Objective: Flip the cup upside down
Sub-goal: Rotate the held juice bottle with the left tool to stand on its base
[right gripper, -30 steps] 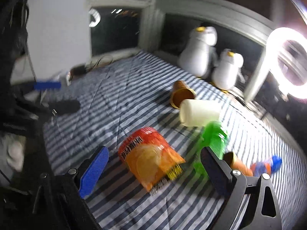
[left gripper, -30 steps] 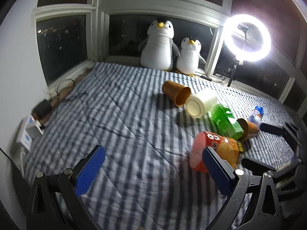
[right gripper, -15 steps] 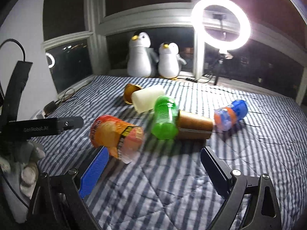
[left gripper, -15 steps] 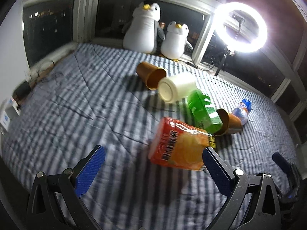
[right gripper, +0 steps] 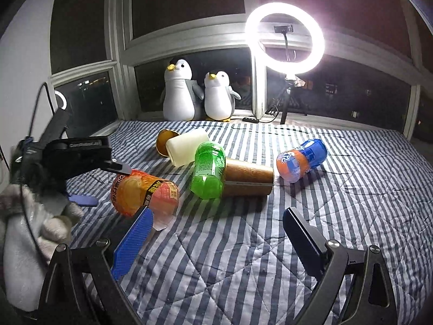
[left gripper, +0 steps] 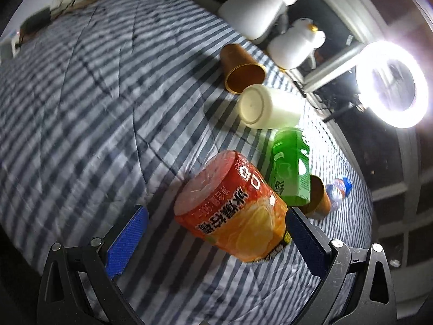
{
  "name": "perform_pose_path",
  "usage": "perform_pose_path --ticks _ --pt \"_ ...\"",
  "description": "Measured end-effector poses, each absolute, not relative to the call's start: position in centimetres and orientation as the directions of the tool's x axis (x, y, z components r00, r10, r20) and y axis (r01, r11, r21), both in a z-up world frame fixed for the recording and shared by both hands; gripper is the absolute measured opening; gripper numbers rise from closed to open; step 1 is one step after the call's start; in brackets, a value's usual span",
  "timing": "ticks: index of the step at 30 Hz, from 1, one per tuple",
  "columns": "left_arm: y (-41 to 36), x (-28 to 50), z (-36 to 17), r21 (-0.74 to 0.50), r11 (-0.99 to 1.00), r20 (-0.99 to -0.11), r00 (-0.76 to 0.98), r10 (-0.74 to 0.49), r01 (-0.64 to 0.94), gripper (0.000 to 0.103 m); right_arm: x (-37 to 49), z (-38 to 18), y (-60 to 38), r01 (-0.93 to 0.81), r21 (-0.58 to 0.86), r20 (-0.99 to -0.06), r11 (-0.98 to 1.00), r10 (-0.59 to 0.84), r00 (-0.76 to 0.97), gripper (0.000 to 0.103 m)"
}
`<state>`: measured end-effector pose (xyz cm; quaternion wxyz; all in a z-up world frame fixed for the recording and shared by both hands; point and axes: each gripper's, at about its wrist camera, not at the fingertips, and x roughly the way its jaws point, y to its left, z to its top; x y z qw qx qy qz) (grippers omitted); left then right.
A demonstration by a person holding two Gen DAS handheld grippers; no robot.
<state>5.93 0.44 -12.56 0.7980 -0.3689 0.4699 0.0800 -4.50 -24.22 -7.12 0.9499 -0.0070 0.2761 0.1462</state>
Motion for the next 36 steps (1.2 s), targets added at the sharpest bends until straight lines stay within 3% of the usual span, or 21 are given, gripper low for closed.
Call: perform_pose_path --ticks 9,26,28,30,36 --pt "1.1 8.2 -15.9 -0.564 0.578 -0.812 0.522 -0.259 -0.59 0.102 -5.2 -7.3 -24.9 -0.27 0.067 -0.523 0.96 0.265 0.81 0.095" --pt "1.8 9.2 -16.7 -0.631 0.524 -0.766 0.564 -0.308 -0.572 0.102 -5.6 -7.7 -24.3 -0.269 0.041 -0.537 0.962 0.248 0.806 0.095" --pt "1.8 9.4 -16.7 -0.635 0.524 -0.762 0.575 -0.298 -0.568 0.101 -5.7 -7.8 -24.1 -0.273 0.034 -0.542 0.961 0.247 0.803 0.095" --pt "1.8 9.6 -16.7 -0.631 0.528 -0.763 0.576 -0.293 -0.568 0.092 -5.6 -7.9 -24.0 -0.273 0.03 -0.544 0.962 0.245 0.802 0.095" --pt "1.9 9.8 -16.4 -0.617 0.569 -0.767 0.578 -0.279 -0.544 0.092 -5.6 -7.8 -24.0 -0.266 0.037 -0.545 0.963 0.242 0.803 0.095"
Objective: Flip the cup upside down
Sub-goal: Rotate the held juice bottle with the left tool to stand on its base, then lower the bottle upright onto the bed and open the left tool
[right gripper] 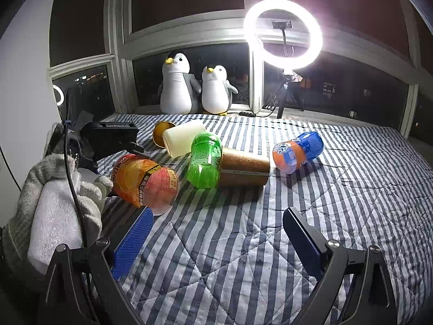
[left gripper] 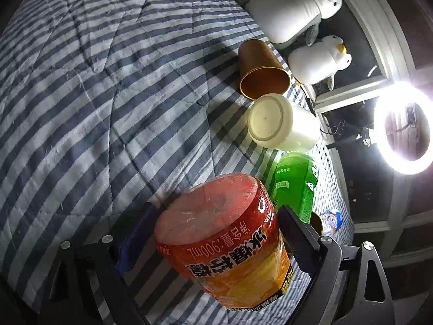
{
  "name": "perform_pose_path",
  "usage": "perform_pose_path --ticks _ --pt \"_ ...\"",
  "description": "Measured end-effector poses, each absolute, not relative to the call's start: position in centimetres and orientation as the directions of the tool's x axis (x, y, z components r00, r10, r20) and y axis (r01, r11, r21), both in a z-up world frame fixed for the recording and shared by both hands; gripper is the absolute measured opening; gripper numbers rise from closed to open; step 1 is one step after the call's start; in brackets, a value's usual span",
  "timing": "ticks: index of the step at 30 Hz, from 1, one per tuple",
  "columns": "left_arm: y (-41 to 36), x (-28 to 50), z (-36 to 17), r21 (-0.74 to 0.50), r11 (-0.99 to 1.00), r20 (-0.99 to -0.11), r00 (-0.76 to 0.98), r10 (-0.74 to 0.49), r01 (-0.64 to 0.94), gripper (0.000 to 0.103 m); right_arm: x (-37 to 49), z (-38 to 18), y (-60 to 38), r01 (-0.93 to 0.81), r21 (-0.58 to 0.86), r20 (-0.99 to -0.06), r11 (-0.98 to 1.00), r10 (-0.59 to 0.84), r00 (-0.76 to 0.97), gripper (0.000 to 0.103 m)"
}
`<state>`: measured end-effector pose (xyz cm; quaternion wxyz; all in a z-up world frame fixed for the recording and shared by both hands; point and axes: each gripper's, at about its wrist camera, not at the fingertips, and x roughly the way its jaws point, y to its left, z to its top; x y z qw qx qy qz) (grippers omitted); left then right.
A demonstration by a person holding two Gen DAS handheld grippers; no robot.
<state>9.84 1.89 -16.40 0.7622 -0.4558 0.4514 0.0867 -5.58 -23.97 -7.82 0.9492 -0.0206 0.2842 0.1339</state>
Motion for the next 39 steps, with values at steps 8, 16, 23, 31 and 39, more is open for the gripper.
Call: perform_pose_path --ticks 8,16,23,31,39 --pt "1.5 9.5 -14.4 -0.574 0.68 -0.763 0.598 -0.245 -0.455 0.092 -5.7 -7.4 -23.9 -0.251 0.015 -0.538 0.968 0.219 0.814 0.095" --pt "-0.8 9.7 -11.6 -0.424 0.864 -0.764 0.62 -0.18 -0.272 0.092 -5.5 -7.4 -23.7 -0.233 0.024 -0.537 0.972 0.21 0.817 0.095" --pt "-3.3 10.1 -9.8 -0.254 0.958 -0.752 0.651 -0.108 -0.135 0.092 -5.2 -7.6 -23.8 -0.221 0.03 -0.541 0.975 0.202 0.817 0.095" --pt "-6.4 9.8 -9.1 -0.088 0.996 -0.71 0.701 -0.066 0.004 0.092 -5.2 -7.4 -24.0 -0.201 0.025 -0.536 0.979 0.183 0.824 0.095" --pt "-8.0 8.0 -10.7 -0.007 0.997 -0.688 0.724 -0.062 0.078 0.092 -5.3 -7.5 -24.3 -0.189 0.028 -0.541 0.982 0.174 0.823 0.095"
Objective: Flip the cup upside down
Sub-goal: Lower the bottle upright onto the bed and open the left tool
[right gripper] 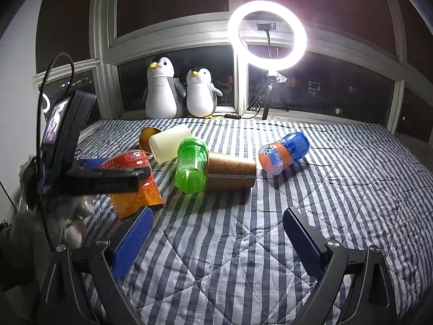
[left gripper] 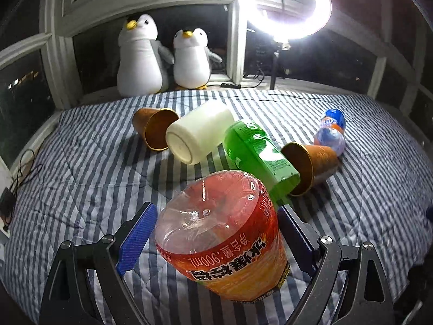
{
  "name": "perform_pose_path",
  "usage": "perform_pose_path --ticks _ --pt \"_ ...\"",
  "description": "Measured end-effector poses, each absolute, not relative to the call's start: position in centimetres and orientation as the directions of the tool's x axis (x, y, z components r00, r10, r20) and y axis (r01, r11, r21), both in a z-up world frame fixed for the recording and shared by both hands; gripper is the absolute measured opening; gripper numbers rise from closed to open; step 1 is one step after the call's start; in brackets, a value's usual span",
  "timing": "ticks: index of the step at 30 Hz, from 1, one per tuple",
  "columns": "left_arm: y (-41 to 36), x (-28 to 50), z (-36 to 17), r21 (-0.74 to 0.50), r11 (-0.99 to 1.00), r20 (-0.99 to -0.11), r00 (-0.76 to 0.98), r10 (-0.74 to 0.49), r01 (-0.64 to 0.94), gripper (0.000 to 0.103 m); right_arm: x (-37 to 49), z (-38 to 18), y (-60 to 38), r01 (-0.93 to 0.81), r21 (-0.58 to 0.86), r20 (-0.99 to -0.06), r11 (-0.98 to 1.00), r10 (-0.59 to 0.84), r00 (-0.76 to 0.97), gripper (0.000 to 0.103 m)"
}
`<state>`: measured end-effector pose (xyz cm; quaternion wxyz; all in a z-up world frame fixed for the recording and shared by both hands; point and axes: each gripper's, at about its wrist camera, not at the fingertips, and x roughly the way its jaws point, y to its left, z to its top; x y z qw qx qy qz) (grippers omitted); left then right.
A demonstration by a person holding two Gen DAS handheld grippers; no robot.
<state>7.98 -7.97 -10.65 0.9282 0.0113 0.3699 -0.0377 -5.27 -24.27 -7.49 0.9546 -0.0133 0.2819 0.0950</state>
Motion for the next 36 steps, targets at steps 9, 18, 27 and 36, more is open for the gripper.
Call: perform_pose_path --ticks 9,18,27,36 --pt "-9.5 5.5 -10.8 0.091 0.985 -0.656 0.753 -0.05 0.145 0.092 -4.9 -7.7 -23.5 -0.202 0.023 -0.548 0.979 0.181 0.816 0.095" --pt "-10.1 4.5 -10.5 0.06 0.981 -0.658 0.746 -0.1 0.184 0.092 -4.8 -7.7 -23.1 -0.205 0.018 -0.557 0.979 0.18 0.811 0.095" --pt "-10.6 4.1 -10.8 0.007 0.976 -0.666 0.729 -0.159 0.219 0.092 -4.7 -7.7 -23.3 -0.198 0.015 -0.556 0.98 0.173 0.813 0.095" --pt "-9.8 2.7 -9.9 -0.033 0.967 -0.65 0.729 -0.214 0.254 0.098 -4.8 -7.6 -23.6 -0.193 0.023 -0.554 0.981 0.174 0.814 0.095"
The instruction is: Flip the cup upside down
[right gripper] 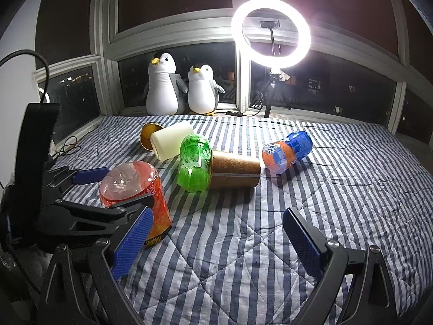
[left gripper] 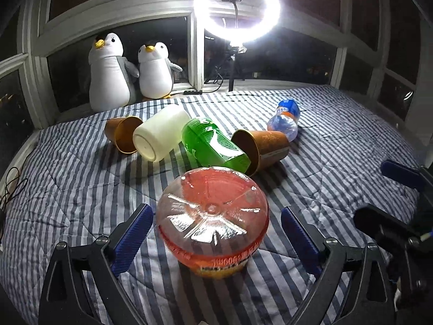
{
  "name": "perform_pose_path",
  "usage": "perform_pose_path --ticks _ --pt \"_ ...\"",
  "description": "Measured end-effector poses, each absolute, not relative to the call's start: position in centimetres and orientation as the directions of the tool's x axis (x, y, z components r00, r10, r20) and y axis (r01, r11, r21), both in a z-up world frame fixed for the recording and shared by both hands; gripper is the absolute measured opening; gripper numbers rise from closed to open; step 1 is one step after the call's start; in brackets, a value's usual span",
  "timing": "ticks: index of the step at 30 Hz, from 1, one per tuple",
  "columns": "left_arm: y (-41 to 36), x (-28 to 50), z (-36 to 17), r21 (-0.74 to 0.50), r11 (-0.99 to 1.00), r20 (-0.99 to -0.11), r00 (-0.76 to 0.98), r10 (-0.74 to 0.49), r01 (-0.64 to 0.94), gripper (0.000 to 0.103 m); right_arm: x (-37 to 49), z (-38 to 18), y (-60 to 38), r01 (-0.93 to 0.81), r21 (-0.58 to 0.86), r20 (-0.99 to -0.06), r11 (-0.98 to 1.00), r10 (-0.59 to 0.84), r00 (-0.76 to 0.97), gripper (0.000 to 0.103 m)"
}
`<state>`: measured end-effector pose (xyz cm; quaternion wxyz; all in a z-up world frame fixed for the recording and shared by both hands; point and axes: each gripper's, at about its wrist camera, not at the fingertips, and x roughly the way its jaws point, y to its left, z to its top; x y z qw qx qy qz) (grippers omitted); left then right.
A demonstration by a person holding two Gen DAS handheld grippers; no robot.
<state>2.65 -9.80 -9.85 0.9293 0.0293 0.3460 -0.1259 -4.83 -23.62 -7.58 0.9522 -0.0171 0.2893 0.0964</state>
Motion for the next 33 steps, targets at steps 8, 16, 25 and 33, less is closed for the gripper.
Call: perform_pose_path --ticks 8,16,25,33 --pt "-6.6 -0.2 -8.1 -0.073 0.98 -0.612 0.768 -0.189 0.183 0.101 -5.2 -6.9 -23.2 -0.207 0.045 -0.54 0.977 0.198 0.818 0.095" --pt "-2.5 -3.3 -5.3 -0.042 0.999 -0.522 0.852 -0.034 0.014 0.101 -5.8 -6.0 -22.4 -0.206 0.078 -0.516 0.975 0.216 0.829 0.095" --pt "-1.1 -6.3 -2.5 -0.012 0.997 -0.455 0.888 0.063 -0.077 0.102 -8.1 -4.3 -21.1 -0.174 0.058 -0.453 0.983 0.181 0.873 0.098" --pt "-1.0 -8.1 -1.8 -0.036 0.997 -0.468 0.883 0.044 -0.068 0.102 -9.9 -3.4 -20.8 -0.163 0.059 -0.428 0.985 0.173 0.887 0.099"
